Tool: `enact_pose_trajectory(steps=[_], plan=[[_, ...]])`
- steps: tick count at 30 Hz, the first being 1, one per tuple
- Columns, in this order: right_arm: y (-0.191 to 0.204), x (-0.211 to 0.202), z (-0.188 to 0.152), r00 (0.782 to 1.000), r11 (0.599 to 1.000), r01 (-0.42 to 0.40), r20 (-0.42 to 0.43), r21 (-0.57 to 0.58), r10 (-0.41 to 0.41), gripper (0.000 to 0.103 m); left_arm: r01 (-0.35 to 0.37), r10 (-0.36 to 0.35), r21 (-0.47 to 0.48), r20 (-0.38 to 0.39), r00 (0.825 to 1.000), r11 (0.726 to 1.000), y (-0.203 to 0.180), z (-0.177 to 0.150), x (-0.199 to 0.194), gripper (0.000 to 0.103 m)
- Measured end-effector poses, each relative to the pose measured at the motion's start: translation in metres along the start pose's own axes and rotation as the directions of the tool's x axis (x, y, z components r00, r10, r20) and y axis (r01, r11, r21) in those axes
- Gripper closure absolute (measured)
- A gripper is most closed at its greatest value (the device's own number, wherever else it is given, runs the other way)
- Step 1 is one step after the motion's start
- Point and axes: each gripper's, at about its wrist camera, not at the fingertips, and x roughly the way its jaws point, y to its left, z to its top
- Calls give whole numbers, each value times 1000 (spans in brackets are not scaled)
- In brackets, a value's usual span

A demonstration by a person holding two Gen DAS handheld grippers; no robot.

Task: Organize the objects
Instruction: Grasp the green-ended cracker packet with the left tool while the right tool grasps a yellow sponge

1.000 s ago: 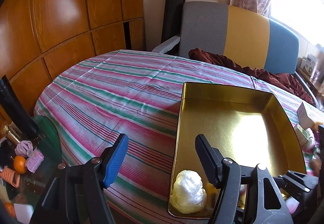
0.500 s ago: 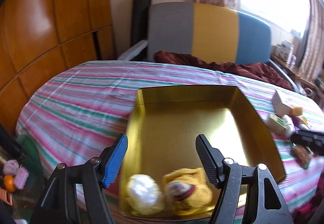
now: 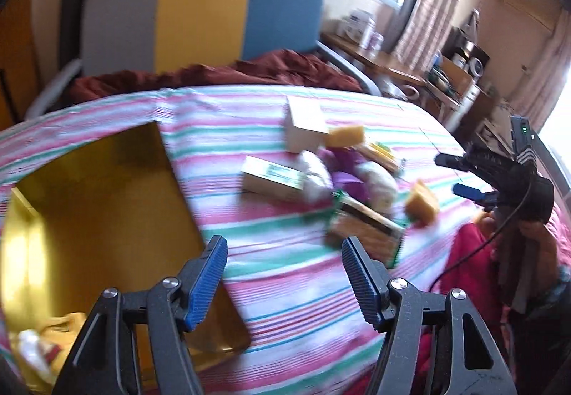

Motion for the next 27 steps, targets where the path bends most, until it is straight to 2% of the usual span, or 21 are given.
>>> enact_pose_trajectory(steps=[2,5,10,13,16,19,21,25,27], plan=[[-3,-6,-1,999,999,-33,26,15,33,16,28,-27,10,-42,999,1000,-18,3,18,38],[-1,-4,-2,997,997,-70,17,21,69,16,72,-73,-18,-122,990,997,-38,4,48,38],[-12,-3,-2,988,986,-152,20,67,151,16,69,-89,-99,-216,972,993,-52,1,92,38],[-18,-3,-1,982,978,-190,26,92,188,16,79,-126,-191,-250,960,978,-52,2,113,34],[-18,-2,-1,979,975,-202,28,94,201,16,74,-149,-277,-259,954,958,-50,4,127,28],[-17,-1,-1,978,974,-208,26,92,206,16,65,-139,-306,-225,965,950,-52,10,129,23],[-18,-1,-2,978,973,-210,22,92,209,16,61,-138,-325,-221,966,944,-55,14,135,21],[-17,1,-2,978,974,-209,15,91,208,16,21,-81,-278,-207,975,960,-67,18,146,20],[-18,2,-2,979,974,-204,7,95,204,16,-8,-33,-204,-201,979,979,-76,17,149,28]])
